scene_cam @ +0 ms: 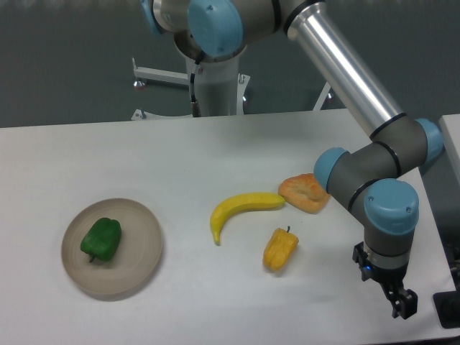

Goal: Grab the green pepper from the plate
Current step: 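Raise the gripper and swing it over the banana toward the plate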

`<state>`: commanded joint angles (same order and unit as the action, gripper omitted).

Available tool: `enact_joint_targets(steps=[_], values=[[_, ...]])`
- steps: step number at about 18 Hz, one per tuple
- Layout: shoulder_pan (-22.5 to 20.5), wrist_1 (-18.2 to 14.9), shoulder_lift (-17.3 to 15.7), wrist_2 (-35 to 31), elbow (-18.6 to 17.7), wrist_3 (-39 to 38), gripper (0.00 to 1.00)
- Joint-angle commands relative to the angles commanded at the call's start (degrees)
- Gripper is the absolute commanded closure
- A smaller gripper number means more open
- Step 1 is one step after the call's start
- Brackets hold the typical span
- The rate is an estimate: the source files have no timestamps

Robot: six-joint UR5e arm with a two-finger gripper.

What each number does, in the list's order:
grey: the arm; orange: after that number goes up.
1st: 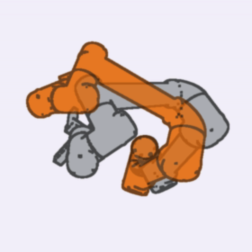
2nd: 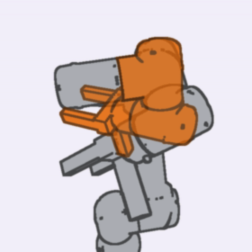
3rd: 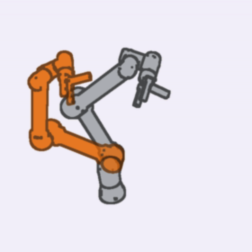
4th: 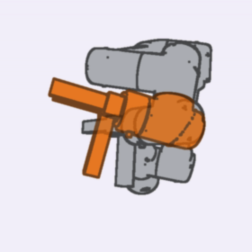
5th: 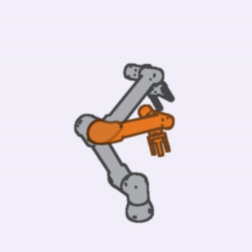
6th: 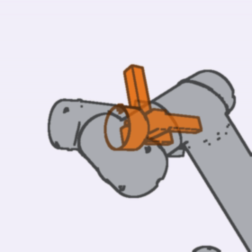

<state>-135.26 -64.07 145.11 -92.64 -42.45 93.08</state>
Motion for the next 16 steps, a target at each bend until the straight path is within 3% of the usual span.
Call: enact_joint_targets(steps=[9, 12, 16], values=[[0.44, -0.17, -1.84, 0.61, -1.93, -1.49, 0.00], [0.44, -0.18, -4.56, 4.46, -5.00, -7.01, 0.00], [0.79, -0.18, -10.36, 8.88, -12.11, -17.29, 0.00]])
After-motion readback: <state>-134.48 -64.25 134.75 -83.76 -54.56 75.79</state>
